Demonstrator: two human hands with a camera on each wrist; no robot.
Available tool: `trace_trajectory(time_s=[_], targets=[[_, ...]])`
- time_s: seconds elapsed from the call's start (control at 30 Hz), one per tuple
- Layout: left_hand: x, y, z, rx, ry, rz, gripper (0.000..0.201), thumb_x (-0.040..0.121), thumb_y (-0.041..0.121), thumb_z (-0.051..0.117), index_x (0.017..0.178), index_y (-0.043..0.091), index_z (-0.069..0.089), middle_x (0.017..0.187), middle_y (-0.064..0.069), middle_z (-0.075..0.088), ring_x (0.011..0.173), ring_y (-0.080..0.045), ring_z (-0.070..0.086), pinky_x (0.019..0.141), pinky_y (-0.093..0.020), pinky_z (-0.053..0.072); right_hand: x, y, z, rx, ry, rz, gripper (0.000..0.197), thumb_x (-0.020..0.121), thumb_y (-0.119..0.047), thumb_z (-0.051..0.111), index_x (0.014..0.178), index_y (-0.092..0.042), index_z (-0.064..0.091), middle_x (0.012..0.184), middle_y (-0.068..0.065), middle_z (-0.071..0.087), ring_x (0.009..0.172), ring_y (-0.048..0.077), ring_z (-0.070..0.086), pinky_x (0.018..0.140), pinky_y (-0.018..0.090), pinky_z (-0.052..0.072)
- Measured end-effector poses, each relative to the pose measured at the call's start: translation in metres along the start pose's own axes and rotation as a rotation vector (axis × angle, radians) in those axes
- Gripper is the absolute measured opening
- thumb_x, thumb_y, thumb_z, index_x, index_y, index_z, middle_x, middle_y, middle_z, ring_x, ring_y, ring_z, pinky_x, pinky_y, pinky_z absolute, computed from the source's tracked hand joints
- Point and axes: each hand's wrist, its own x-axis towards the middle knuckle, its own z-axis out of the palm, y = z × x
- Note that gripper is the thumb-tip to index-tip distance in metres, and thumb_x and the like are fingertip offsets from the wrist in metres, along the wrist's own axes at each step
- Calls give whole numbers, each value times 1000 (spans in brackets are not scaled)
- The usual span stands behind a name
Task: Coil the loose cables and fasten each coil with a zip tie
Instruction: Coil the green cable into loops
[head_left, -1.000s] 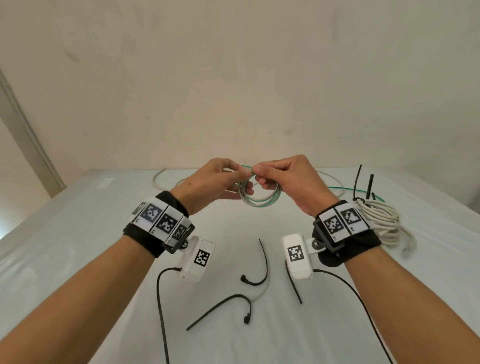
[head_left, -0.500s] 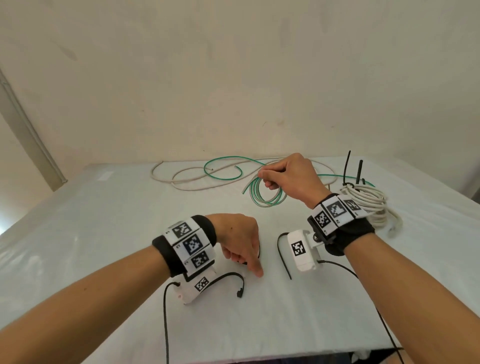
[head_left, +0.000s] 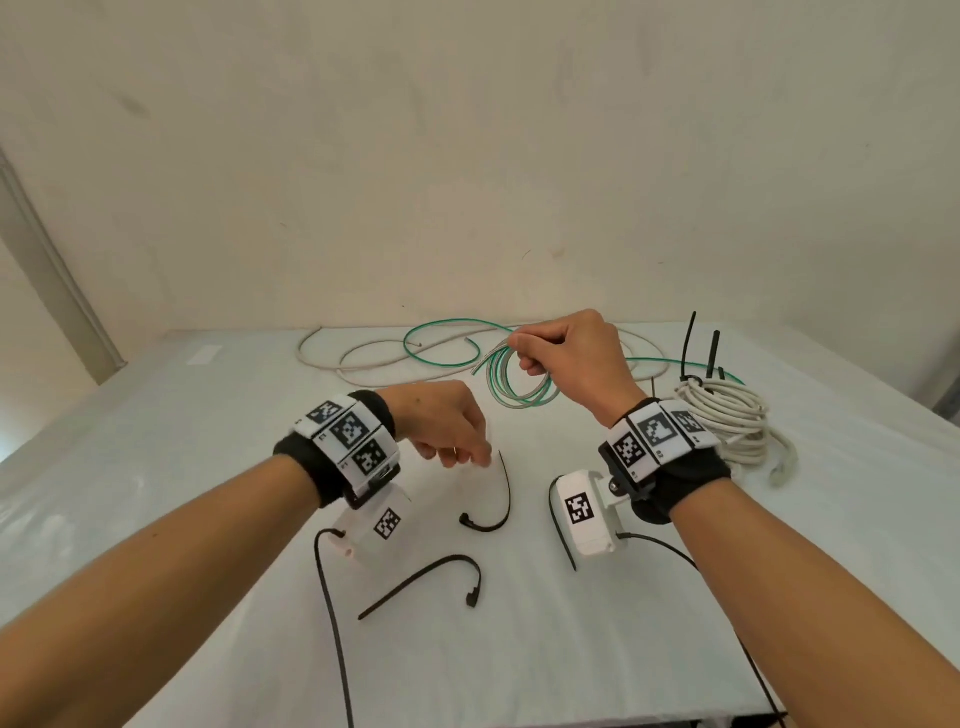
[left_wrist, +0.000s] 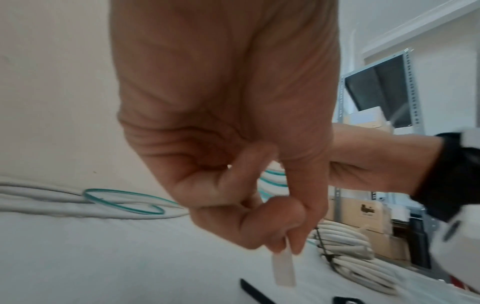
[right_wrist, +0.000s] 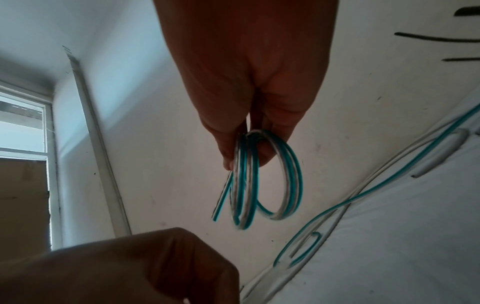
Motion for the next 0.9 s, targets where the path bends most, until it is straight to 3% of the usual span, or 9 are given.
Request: trace_trajectory(time_s=[0.1,0.23,0.37,0.43,0.53,0.6,0.67,0.8,0.9], targets=[[3,-14,-11,-124,72,-47,9,89,22,74,82,16,71,69,5,69,61,-6,67,56,-19,49,0,-4,6,-49,53,-60,10,91,-19,75,87,-16,85,66,-1,75,58,3,69,70,16,55],[3,-33,-25,-423,300,-62,8,91,11,74,89,4,73,76,-8,72,63,-14,73,53,-21,55,0,-3,15,-152,58,-98,14,91,-19,73,83,-15,84,66,2,76,62,8,72,75,29,59],[-13,-33,-33,-825,423,122,10,90,11,77,93,3,72,91,-15,76,78,-16,76,63,-22,58,-1,-1,24,-203,28,-88,18,90,-19,71,78,-13,82,63,2,74,61,7,70,75,33,57],[-19,-29,-33,-790,403,201,13,88,13,81,93,3,74,94,-14,78,83,-15,75,65,-22,57,-3,-4,28,-158,12,-63,16,90,-20,73,79,-15,83,62,0,74,59,6,69,71,25,56],[-15,-26,-29,-563,477,229,17,80,18,87,81,5,77,70,-10,71,64,-13,63,54,-20,44,-6,-12,36,-94,0,-52,14,91,-21,74,81,-19,85,61,-4,74,59,5,70,64,11,50],[-7,-26,-23,-478,611,237,17,75,25,92,71,15,78,58,-1,54,55,-12,43,52,-21,32,-8,-16,41,-62,1,-60,16,91,-20,73,80,-20,85,60,-6,72,59,5,69,64,10,49],[-1,-27,-15,-463,795,241,16,71,30,94,70,23,79,65,5,50,58,-9,40,57,-22,29,-9,-20,42,-13,32,-60,16,91,-20,72,82,-23,85,60,-8,72,61,4,69,65,9,47],[5,-32,-4,-517,1007,318,17,75,23,92,74,25,75,89,4,58,77,-5,56,69,-20,40,-13,-24,44,128,62,-40,14,92,-22,76,83,-29,84,66,0,75,65,12,71,71,16,54],[6,-32,-1,-619,1004,426,13,79,8,86,82,11,75,92,-1,71,88,-14,69,83,-32,55,-14,-23,47,284,42,13,12,91,-18,77,86,-26,84,72,6,77,65,14,69,75,28,60]])
